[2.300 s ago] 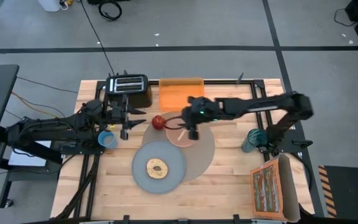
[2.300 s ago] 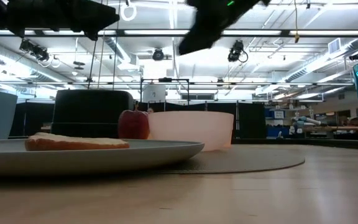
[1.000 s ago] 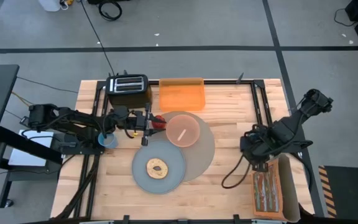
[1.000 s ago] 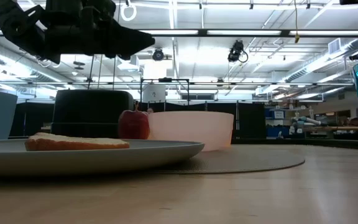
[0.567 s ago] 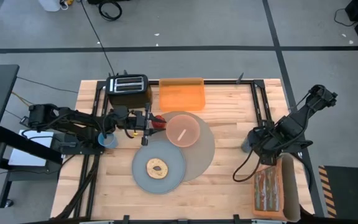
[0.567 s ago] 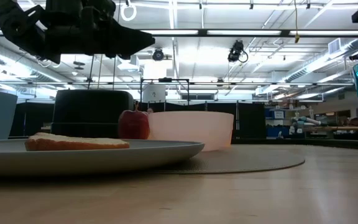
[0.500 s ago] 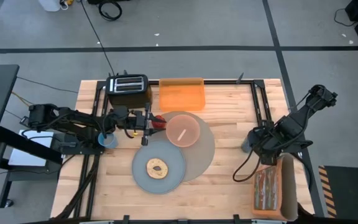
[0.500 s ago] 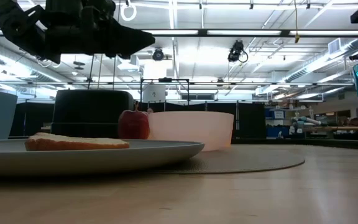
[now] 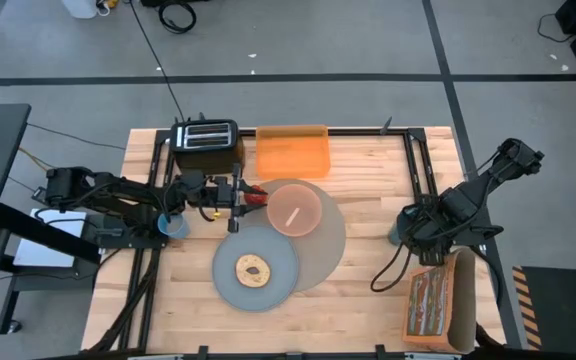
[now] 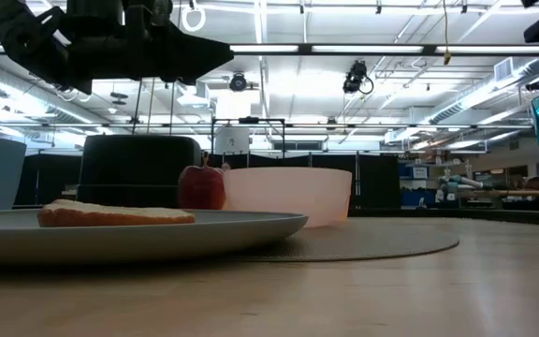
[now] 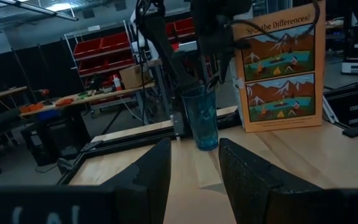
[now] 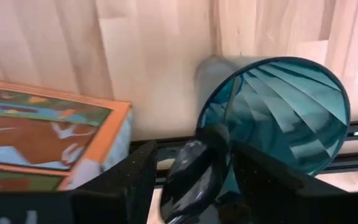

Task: Arrange a breakfast setting
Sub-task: Move the dark blue cup to the top right of the table

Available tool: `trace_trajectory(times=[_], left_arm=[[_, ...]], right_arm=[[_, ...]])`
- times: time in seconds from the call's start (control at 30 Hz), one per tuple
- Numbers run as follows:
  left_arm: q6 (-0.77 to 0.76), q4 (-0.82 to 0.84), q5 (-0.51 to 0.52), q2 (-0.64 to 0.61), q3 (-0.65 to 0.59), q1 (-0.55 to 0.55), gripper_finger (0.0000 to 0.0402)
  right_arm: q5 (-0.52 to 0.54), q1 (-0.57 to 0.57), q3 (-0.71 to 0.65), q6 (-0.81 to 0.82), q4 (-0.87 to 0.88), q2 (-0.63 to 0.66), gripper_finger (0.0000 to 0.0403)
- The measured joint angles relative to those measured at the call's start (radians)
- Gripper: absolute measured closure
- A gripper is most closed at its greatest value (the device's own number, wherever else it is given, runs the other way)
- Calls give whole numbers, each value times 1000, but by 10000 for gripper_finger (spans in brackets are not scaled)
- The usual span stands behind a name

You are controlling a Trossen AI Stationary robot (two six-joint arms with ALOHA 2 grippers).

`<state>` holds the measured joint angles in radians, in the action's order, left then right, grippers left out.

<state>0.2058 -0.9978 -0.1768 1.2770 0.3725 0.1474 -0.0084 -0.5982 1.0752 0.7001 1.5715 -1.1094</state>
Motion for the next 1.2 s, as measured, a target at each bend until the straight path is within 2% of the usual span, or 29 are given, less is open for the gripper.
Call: trace_trajectory(times=[0.17, 0.47, 0.77, 0.9, 1.13, 1.2], left_arm=[[2, 0, 0, 0, 0, 0, 260], [10, 0, 0, 0, 0, 0, 260], [10, -1, 1, 0, 0, 0, 260], [8, 0, 1, 0, 0, 0, 260], [7, 0, 1, 0, 0, 0, 260], [7, 0, 1, 0, 0, 0, 260]], right_arm=[[-13, 27, -45, -24, 0, -17, 190], [-78, 52, -43, -57, 0, -6, 191], [21, 109, 62, -98, -1, -4, 191], [55, 143, 59, -108, -3, -4, 191], [-95, 253, 10, 10, 0, -4, 191], [-107, 278, 10, 68, -4, -4, 191]])
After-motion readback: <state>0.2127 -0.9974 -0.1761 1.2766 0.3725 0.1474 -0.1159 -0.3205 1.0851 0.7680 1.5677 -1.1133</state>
